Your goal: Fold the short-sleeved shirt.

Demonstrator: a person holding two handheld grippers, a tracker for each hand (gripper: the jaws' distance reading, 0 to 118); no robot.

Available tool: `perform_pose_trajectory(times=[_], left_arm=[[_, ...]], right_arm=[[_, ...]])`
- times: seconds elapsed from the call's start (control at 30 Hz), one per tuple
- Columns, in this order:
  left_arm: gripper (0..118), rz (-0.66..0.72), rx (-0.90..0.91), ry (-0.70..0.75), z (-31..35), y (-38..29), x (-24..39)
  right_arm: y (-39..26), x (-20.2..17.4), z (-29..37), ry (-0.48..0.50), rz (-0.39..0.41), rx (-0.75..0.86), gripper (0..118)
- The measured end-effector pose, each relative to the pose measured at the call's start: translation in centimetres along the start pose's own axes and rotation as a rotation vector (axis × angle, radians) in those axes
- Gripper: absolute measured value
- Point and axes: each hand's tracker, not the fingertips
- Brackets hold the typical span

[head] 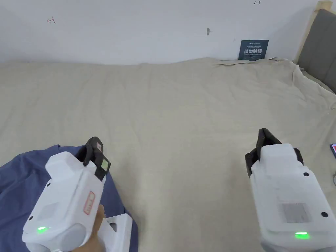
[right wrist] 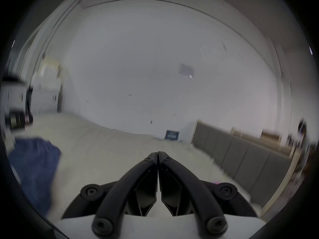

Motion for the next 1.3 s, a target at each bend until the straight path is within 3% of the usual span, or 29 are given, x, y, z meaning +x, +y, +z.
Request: perform_pose_trajectory(times=[0.1, 0.17, 0.23, 0.27, 0.3, 0.4, 0.53, 0.6, 0.7, 0.8, 1.3], left_arm=[[0, 0.429, -0.043, -0.139, -0.3, 1.0, -2.7], [0, 0.644, -0.048, -0.188, -0.3, 0.9, -4.0], [0, 0.704, -0.052, -0.189, -0.2, 0.7, -4.5], [0, 0.689, -0.055, -0.178, -0.2, 0.5, -4.5], [0, 0.666, -0.054, -0.171, -0.2, 0.6, -4.3], [0, 0.364, -0.048, -0.090, 0.1, 1.1, -2.2], [0, -0.151, 0.000, -0.027, 0.1, 0.7, 1.3], [0, -0.349, 0.025, 0.016, 0.0, -0.1, 2.5], [0, -0.546, 0.055, 0.038, 0.0, -1.4, 3.3], [0, -0.617, 0.056, 0.067, 0.0, -2.2, 3.5], [0, -0.564, 0.040, 0.076, 0.2, -2.0, 3.0]], right_arm=[[0.3, -1.6, 0.4, -0.073, 0.270, 0.088, 0], [0.2, -2.4, 0.7, -0.123, 0.426, 0.155, 0], [0.1, -2.6, 0.9, -0.161, 0.526, 0.195, 0], [0.2, -2.6, 0.9, -0.159, 0.519, 0.196, 0], [0.3, -2.4, 0.9, -0.152, 0.489, 0.186, 0], [0.7, -1.2, 0.7, -0.109, 0.287, 0.121, 0], [0.9, 1.1, 0.1, 0.006, -0.087, 0.008, 0], [0.4, 1.9, -0.3, 0.048, -0.235, -0.036, 0], [-0.3, 2.5, -0.6, 0.073, -0.369, -0.071, 0], [-0.7, 2.5, -0.6, 0.081, -0.403, -0.085, 0], [0.5, 1.6, 0.4, 0.080, -0.400, -0.092, 0]])
